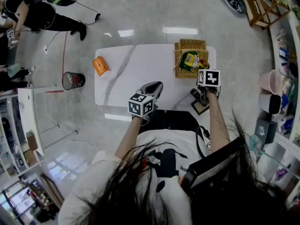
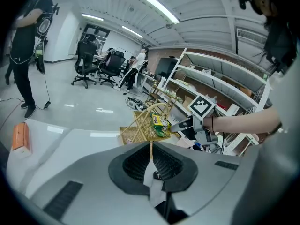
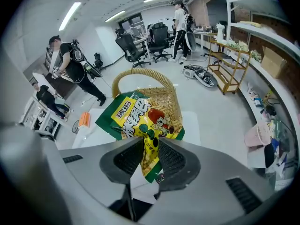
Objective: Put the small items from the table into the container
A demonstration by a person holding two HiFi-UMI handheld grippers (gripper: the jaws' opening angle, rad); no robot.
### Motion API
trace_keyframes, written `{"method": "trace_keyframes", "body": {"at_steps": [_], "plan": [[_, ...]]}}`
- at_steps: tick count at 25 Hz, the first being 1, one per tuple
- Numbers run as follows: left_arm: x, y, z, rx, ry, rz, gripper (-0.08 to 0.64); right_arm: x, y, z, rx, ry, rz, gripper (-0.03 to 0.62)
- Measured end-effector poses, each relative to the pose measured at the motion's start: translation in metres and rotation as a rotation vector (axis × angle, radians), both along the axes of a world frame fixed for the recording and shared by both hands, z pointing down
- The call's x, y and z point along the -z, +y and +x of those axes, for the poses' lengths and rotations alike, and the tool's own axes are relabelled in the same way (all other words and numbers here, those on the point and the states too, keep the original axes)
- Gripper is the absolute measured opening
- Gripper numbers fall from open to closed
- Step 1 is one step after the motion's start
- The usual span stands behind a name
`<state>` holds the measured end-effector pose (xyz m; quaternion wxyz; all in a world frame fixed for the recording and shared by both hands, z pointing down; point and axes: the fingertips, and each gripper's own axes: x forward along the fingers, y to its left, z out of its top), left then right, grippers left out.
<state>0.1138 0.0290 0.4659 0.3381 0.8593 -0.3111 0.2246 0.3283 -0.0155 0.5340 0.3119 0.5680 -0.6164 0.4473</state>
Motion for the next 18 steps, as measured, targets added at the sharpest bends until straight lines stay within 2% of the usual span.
{"method": "trace_keyframes", "body": {"at_steps": [8, 18], "plan": [[-0.003, 0.006, -0.008, 0.016, -0.005, -0.015, 0.014, 0.007, -0.007, -0.013, -0.027, -0.14, 0.063, 0.15], [-0.004, 0.023, -0.005, 0.019, 0.006, -0.021, 0.014, 0.027, 0.013, -0.025, -0.049, -0.232, 0.142, 0.152]]}}
